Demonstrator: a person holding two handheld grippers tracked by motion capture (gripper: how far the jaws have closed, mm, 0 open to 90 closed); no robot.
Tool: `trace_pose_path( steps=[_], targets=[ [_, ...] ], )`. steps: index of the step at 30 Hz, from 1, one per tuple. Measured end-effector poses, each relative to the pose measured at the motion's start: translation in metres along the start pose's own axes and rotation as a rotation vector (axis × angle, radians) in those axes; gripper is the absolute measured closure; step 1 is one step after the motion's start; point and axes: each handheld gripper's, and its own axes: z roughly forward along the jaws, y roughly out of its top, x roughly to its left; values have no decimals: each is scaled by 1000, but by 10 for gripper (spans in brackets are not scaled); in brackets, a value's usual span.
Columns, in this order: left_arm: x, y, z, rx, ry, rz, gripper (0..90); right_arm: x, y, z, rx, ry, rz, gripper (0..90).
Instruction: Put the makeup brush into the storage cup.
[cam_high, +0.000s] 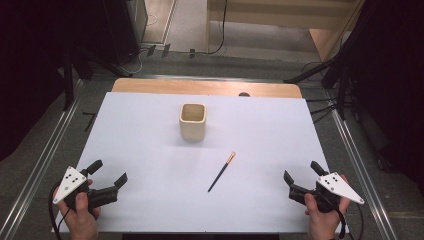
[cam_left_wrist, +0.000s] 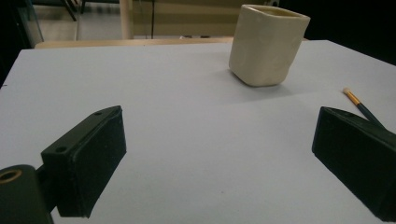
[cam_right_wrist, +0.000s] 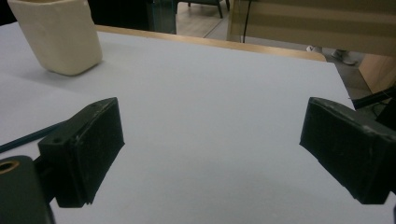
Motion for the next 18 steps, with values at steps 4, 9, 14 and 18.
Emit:
trace_pose_path(
  steps=[4,9,14,18],
  targets=[
    [-1,0,-1,1,-1,6,34,1,1,1,4,10,-2,64],
    [-3,1,-2,-4,0,7,34,6,6,-1,-3,23,-24,64],
    [-3,1,-1,-4,-3,3,34,11,12,2,0,38,-34,65],
    [-2,2,-3,-9,5,9,34,20,22,7,9,54,-54,71]
  ],
)
